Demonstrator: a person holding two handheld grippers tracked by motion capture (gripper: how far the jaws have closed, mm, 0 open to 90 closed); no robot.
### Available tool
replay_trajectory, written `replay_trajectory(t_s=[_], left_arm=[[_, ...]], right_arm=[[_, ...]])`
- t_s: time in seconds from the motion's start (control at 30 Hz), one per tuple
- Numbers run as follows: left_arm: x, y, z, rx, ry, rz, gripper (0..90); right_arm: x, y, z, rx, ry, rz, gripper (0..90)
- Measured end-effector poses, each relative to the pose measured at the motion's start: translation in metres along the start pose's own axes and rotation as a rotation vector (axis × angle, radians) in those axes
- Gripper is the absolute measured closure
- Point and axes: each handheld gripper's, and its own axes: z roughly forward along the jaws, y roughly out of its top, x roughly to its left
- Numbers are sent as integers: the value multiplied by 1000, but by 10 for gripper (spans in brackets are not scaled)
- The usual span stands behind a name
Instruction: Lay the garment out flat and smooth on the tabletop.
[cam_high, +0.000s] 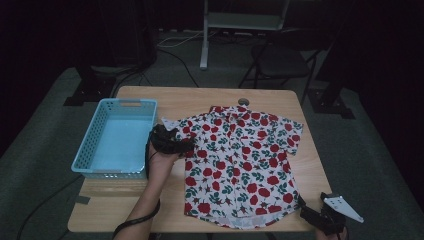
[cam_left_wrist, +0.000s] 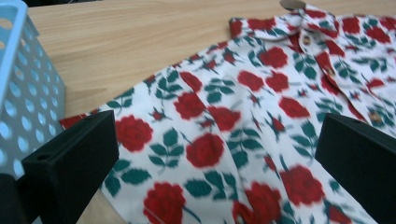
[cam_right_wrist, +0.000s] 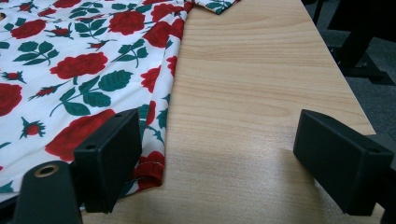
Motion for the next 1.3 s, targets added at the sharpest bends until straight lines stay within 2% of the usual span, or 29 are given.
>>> replay_trajectory(t_s=[0.07, 0.13, 0.27, 0.3, 0.5, 0.67, 0.83, 1.03, 1.1, 1.17, 1.3], left_arm=[[-4, -6, -4, -5, -7, 0, 3], [-7, -11, -9, -11, 11, 0, 3], [-10, -18, -17, -20, 15, -12, 3], [-12, -22, -21, -11, 20, 7, 3], [-18, -38, -39, -25, -4, 17, 3], [-23, -51, -51, -28, -24, 43, 3], [-25, -69, -66, -36, -51, 30, 3], [-28, -85, -80, -48, -60, 46, 3], [-28, -92, -83, -72, -92, 43, 3], [-28, -99, -85, -74, -87, 41, 3], [-25, -112, -88, -79, -105, 22, 3]], right_arm=[[0, 0, 0, 1, 0, -2, 146], [0, 0, 0, 1, -1, -3, 146], [0, 0, 0, 0, 0, -6, 146], [0, 0, 0, 0, 1, -8, 146], [0, 0, 0, 0, 1, -7, 146], [0, -1, 0, -2, -3, -7, 146], [0, -1, 0, -2, -3, -8, 146], [1, -1, 0, -2, -3, -8, 146], [1, -1, 0, -2, -4, -9, 146], [1, -1, 0, -3, -4, -9, 145], [1, -1, 0, -3, -4, -9, 146]])
